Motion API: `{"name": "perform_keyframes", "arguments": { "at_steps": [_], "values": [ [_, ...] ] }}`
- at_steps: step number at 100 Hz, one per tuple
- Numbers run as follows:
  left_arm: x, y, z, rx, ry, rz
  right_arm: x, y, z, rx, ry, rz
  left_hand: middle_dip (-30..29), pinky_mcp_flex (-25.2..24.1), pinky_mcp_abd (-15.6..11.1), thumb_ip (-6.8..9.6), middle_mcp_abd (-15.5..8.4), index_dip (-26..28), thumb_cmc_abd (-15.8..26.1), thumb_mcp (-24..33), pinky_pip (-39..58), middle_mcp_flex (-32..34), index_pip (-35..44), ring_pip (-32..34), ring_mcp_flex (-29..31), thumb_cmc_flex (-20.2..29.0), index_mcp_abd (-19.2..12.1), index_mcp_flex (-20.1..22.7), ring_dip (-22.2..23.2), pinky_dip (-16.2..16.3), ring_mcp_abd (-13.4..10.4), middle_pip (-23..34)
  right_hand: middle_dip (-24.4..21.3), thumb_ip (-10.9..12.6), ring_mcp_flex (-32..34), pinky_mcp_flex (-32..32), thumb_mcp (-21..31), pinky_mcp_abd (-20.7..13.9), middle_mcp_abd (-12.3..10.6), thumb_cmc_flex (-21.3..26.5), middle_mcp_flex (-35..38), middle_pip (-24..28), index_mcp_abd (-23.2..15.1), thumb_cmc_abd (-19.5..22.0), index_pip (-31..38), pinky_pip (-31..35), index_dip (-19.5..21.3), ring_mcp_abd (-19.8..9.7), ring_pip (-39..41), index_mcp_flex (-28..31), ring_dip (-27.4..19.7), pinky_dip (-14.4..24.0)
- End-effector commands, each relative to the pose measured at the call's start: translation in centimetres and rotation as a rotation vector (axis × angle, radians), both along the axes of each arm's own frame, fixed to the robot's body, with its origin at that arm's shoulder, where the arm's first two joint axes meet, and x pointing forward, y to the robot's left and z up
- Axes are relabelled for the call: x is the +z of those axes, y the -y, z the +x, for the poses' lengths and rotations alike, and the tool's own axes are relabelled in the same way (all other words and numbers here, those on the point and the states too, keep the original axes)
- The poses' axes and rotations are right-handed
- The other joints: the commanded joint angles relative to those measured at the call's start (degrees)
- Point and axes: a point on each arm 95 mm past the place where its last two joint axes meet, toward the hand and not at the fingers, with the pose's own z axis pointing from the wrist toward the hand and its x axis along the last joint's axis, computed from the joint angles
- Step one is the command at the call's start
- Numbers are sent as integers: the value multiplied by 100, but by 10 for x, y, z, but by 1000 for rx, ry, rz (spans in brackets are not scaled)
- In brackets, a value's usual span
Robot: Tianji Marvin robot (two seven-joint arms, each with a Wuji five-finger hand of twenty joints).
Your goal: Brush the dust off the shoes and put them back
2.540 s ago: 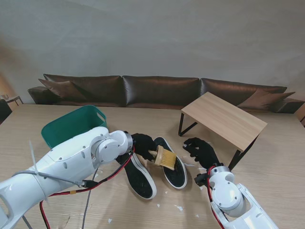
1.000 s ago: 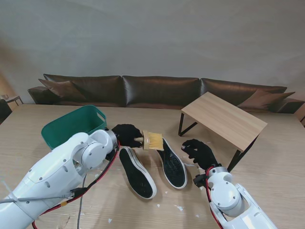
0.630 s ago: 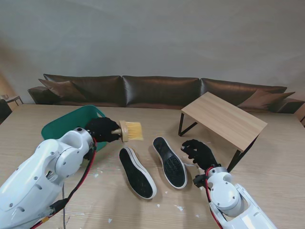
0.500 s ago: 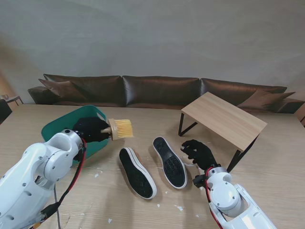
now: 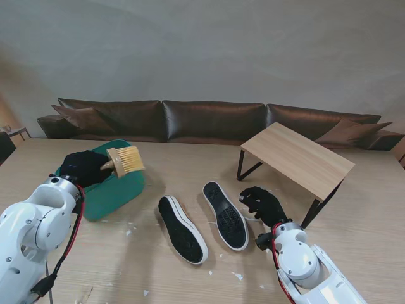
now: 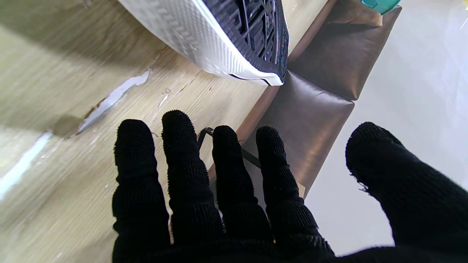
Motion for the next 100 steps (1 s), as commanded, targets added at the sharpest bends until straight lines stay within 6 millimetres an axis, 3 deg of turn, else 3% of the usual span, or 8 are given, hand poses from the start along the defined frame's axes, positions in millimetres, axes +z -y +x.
{"name": "perform_keyframes", "arguments": {
  "at_steps": [1, 33, 44, 71, 100],
  "values": [
    [-6, -10, 1, 35, -22, 0, -4, -4, -3, 21, -15, 4, 48, -117, 106, 203, -69, 51, 338, 81, 267, 252, -26, 198, 304, 278, 238, 116, 46, 61, 344, 68, -81, 94, 122, -1233, 23, 64, 90, 34, 2, 70, 20, 144, 79, 189, -83, 11, 80, -187, 80, -42],
    [-20, -35, 3, 132, -17, -13, -5, -4, -4, 22, -24, 6, 39, -297, 207, 219, 2, 66, 356, -33, 24, 251, -78, -194, 296, 357, 247, 76, 17, 135, 508, -171, -81, 93, 121, -1236, 26, 63, 89, 33, 2, 75, 21, 140, 84, 189, -84, -4, 80, -187, 80, -46],
    [-29, -42, 2, 170, -32, -24, -6, -4, -4, 23, -26, 7, -174, -489, 338, 245, 181, 22, 321, -130, -220, 265, -136, -940, 259, 466, 282, 55, -36, 192, 753, -851, -81, 93, 126, -1236, 26, 62, 92, 33, 0, 75, 22, 140, 84, 189, -85, 0, 83, -190, 80, -46],
    [-48, -57, 8, 227, -81, -15, -7, -4, -3, 24, -31, 8, -1398, -1143, 460, 326, 551, -165, 306, -434, -894, 214, -350, -2926, -503, 725, 257, -10, -358, 238, 1012, -3002, -81, 92, 121, -1237, 26, 60, 94, 33, 6, 80, 22, 142, 88, 191, -86, 8, 86, -191, 81, -47],
    [-61, -61, 15, 254, -116, -26, -8, -4, -3, 29, -41, 14, -2372, -1799, 567, 531, 852, -660, 196, -880, -1622, -275, -947, -4188, -1168, 918, 193, 22, -756, -80, 1072, -3976, -82, 91, 118, -1244, 20, 59, 100, 40, 1, 79, 27, 144, 90, 192, -88, 12, 87, -195, 81, -49]
  ]
}}
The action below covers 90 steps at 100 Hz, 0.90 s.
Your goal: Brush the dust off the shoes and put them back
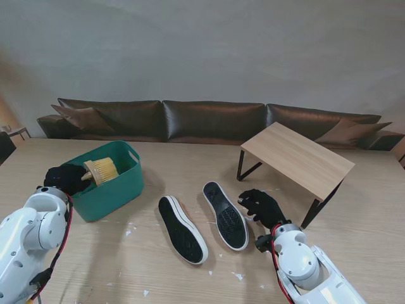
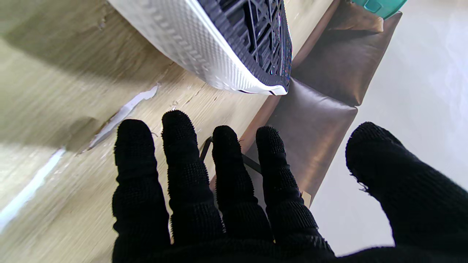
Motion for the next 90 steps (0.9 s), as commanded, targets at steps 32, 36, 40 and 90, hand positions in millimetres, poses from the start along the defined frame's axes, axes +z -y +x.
{"name": "perform_keyframes", "arguments": {
  "at_steps": [32, 36, 40, 90],
  "values": [
    [-7, 1, 3, 0, -35, -25, -3, -4, -1, 15, -16, 6, -715, -520, 142, 327, 411, -256, 0, 232, -672, -579, -948, -756, -597, -457, 107, 24, -333, -462, 269, -524, -80, 92, 126, -1246, 19, 57, 90, 48, 8, 80, 30, 147, 86, 190, -90, 9, 93, -196, 83, -51],
    [-7, 1, 3, -2, -35, -25, -4, -4, -1, 16, -17, 7, -841, -522, 154, 326, 427, -266, -9, 312, -745, -628, -1104, -864, -618, -570, 112, 50, -399, -509, 262, -620, -80, 92, 129, -1241, 20, 60, 93, 46, 6, 80, 32, 144, 88, 192, -90, 7, 94, -191, 83, -51],
    [-7, 1, 3, -3, -35, -25, -4, -4, -1, 16, -17, 7, -930, -551, 162, 317, 454, -265, -6, 343, -803, -695, -1200, -954, -673, -642, 113, 54, -447, -544, 272, -687, -80, 93, 121, -1241, 23, 60, 101, 51, 8, 81, 33, 145, 86, 192, -91, 13, 91, -195, 82, -51],
    [-6, 4, 3, 0, -42, -22, -5, -4, 0, 15, -16, 8, -2144, -1151, 148, 478, 657, -892, -147, 295, -2423, -1812, -2657, -2545, -1803, -1417, 79, -266, -1494, -1376, 397, -1434, -81, 91, 154, -1235, 39, 63, 100, 57, 67, 84, 31, 132, 93, 194, -92, 16, 100, -191, 85, -52]
  ]
}}
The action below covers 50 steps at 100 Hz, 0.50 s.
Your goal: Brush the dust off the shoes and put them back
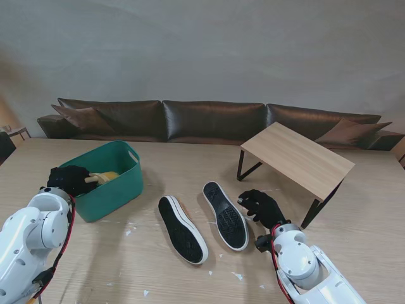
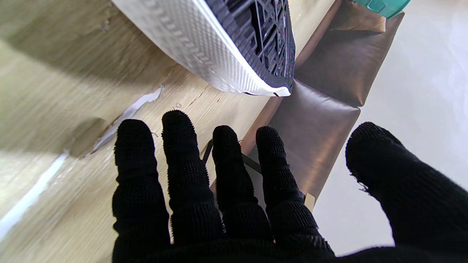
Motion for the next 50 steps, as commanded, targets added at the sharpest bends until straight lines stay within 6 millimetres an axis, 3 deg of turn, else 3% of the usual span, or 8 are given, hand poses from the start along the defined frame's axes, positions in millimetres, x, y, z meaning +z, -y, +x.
{"name": "perform_keyframes", "arguments": {
  "at_steps": [1, 50],
  "values": [
    [1, 2, 0, -1, -13, -3, -2, -4, -2, 16, -9, 6, -106, -209, 158, 202, 176, -107, -148, -93, -339, -265, -175, -194, -255, -183, 58, -124, -134, -166, 154, -53, -81, 90, 157, -1237, 37, 64, 100, 55, 62, 81, 28, 132, 93, 193, -90, 11, 92, -190, 85, -52],
    [5, 3, 0, -19, -4, 12, -3, -5, -1, 19, -9, 8, -559, -522, 135, 193, 301, -553, -302, -381, -1176, -1051, -671, -684, -1018, -345, 208, -577, -545, -443, 260, -337, -78, 88, 189, -1223, 34, 66, 121, 63, 127, 80, 40, 138, 96, 199, -94, 19, 96, -190, 89, -55]
  ]
}}
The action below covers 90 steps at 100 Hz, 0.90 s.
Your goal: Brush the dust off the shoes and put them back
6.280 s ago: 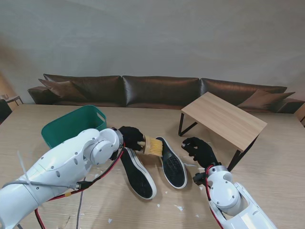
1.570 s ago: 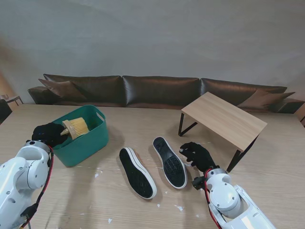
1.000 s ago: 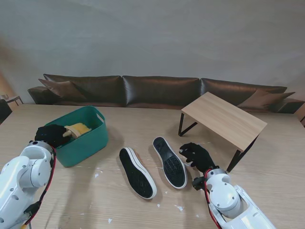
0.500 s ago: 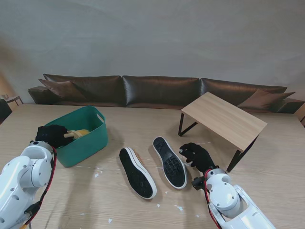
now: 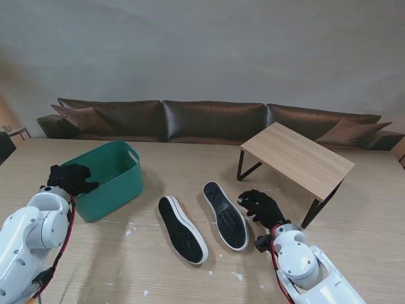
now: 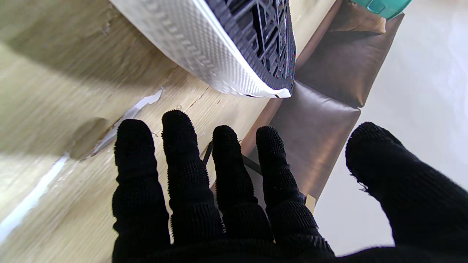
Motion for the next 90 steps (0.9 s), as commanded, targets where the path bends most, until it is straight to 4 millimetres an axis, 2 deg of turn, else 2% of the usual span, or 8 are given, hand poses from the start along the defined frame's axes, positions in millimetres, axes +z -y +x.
{"name": "perform_keyframes", "arguments": {
  "at_steps": [1, 27, 51, 70, 90],
  "values": [
    [1, 1, 0, -6, -11, 0, -2, -4, -1, 16, -7, 7, -88, -134, 133, 192, 137, -87, -121, -118, -161, -198, -98, -95, -201, -231, 139, -136, -93, -87, 117, -41, -80, 88, 191, -1222, 33, 65, 115, 62, 118, 76, 36, 139, 95, 199, -89, 20, 91, -190, 89, -55],
    [9, 6, -1, -50, 27, -29, -2, -5, -1, 19, -9, 6, -91, -143, 104, 200, 28, -133, -40, -168, -142, -197, -89, -42, -199, -181, 123, -160, -79, 0, 116, 2, -79, 88, 210, -1216, 37, 66, 121, 63, 148, 73, 42, 134, 95, 204, -92, 27, 93, -186, 91, -59],
    [40, 24, -6, -128, 114, -97, -3, -5, -1, 19, -7, 7, -75, -234, 94, 211, 55, -134, 31, -246, -138, -165, -51, -55, -249, -123, 148, -113, -70, 72, 123, 11, -78, 88, 215, -1213, 40, 75, 112, 62, 148, 69, 45, 133, 99, 210, -92, 26, 92, -184, 92, -63],
    [67, 50, -8, -254, 145, -137, -3, -6, -1, 19, -4, 5, -44, -333, -5, 226, -12, -124, 93, -294, -161, -121, -38, -35, -267, -71, 96, -121, -28, 126, -37, 33, -79, 88, 211, -1216, 45, 67, 116, 58, 137, 64, 44, 130, 98, 212, -95, 22, 89, -198, 91, -67],
    [71, 89, -8, -431, 55, -185, -1, -5, 1, 7, 13, 1, -30, -528, -188, 246, -209, -107, 81, -301, -326, -210, -36, -112, -440, 14, -76, -176, -3, 141, -266, 10, -81, 86, 200, -1224, 45, 66, 114, 50, 102, 57, 31, 126, 98, 214, -96, 27, 83, -217, 90, -70]
  ]
}}
